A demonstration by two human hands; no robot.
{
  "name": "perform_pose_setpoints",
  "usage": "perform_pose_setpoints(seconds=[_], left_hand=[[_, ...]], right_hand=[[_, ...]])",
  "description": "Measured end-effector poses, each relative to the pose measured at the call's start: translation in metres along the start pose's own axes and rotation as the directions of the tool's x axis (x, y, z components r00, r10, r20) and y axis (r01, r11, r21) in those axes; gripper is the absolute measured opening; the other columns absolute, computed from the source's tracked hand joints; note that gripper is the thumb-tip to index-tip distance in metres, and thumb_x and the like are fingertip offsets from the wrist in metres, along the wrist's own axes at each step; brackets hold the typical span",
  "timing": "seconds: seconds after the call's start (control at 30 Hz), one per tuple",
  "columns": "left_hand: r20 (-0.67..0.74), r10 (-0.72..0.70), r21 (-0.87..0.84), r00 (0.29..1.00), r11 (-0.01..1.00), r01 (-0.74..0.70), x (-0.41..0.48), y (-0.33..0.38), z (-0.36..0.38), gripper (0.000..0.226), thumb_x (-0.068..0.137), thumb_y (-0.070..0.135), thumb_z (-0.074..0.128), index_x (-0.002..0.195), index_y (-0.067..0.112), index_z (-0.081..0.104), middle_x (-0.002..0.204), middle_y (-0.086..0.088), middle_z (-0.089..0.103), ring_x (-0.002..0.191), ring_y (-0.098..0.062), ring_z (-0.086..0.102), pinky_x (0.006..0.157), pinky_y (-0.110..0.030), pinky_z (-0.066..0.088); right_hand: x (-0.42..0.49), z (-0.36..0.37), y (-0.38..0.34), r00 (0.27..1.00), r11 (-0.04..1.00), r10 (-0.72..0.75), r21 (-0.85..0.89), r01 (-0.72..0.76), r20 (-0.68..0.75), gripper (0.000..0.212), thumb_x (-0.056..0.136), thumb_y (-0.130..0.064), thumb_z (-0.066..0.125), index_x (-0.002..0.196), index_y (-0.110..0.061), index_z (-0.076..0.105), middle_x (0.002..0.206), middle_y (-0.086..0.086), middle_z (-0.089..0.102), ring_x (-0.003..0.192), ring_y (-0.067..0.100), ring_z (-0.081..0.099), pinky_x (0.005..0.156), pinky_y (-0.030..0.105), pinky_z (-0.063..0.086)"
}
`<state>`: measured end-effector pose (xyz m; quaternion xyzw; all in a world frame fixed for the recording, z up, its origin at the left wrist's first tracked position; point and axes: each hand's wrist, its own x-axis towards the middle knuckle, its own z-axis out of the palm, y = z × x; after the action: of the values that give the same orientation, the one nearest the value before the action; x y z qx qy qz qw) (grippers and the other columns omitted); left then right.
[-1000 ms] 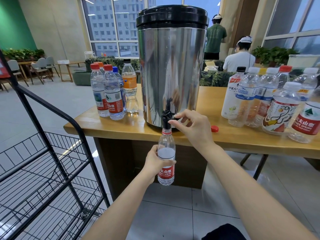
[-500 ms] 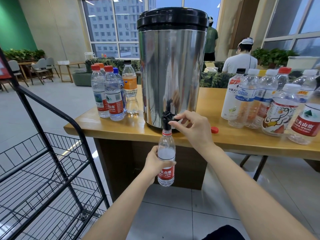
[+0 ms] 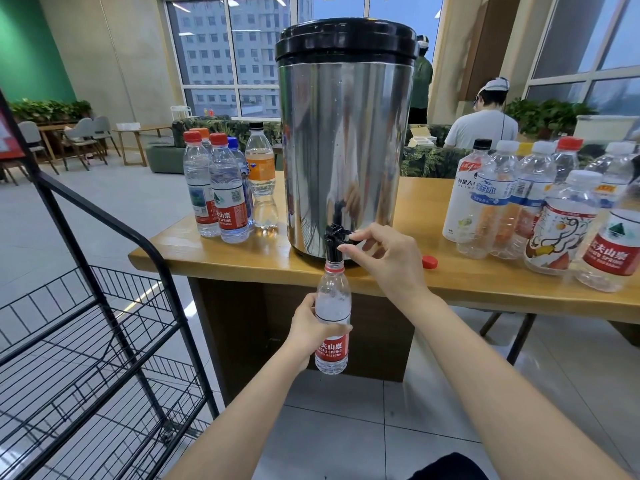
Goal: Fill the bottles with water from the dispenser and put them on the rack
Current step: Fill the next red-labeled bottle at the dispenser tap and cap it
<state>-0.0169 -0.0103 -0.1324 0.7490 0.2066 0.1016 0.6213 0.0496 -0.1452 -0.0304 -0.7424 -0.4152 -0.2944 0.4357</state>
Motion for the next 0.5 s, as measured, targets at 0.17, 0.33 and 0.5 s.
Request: perform_pose_setpoints(seconds=[0.17, 0.33, 0.5], left_hand=[[0.0, -0.003, 0.003, 1.0, 1.0, 0.003, 0.0003, 0.0003, 0.0001, 0.072, 0.07, 0.012, 0.086, 0.13, 0.024, 0.047, 0.132, 0.0, 0.057, 0.125, -0.024, 0.052, 0.102, -0.046, 0.045], [0.0, -0.007, 0.0, 1.0, 1.0, 0.007, 0.0009, 0.0001, 0.001, 0.074, 0.07, 0.013, 0.087, 0.131, 0.024, 0.046, 0.132, 0.0, 0.057, 0.125, -0.024, 0.052, 0.103, -0.047, 0.046], [0.001, -0.007, -0.001, 1.0, 1.0, 0.007, 0.0008, -0.0007, 0.0011, 0.073, 0.07, 0.013, 0.086, 0.131, 0.024, 0.046, 0.132, 0.0, 0.056, 0.125, -0.023, 0.052, 0.102, -0.046, 0.045]], right_hand=[[0.0, -0.0006, -0.0006, 1.0, 1.0, 0.002, 0.007, -0.002, -0.001, 0.039, 0.083, -0.049, 0.063, 0.094, -0.012, 0.07, 0.089, -0.001, 0.07, 0.079, 0.01, 0.062, 0.065, 0.024, 0.051], [-0.0007, -0.0005, -0.0011, 1.0, 1.0, 0.0, 0.008, 0.0, 0.001, 0.039, 0.083, -0.05, 0.062, 0.094, -0.013, 0.07, 0.089, -0.001, 0.069, 0.078, 0.009, 0.062, 0.064, 0.023, 0.051], [-0.0002, -0.0005, -0.0015, 1.0, 1.0, 0.002, 0.017, -0.002, 0.005, 0.039, 0.082, -0.05, 0.062, 0.095, -0.013, 0.07, 0.089, -0.002, 0.069, 0.078, 0.009, 0.061, 0.064, 0.022, 0.05]])
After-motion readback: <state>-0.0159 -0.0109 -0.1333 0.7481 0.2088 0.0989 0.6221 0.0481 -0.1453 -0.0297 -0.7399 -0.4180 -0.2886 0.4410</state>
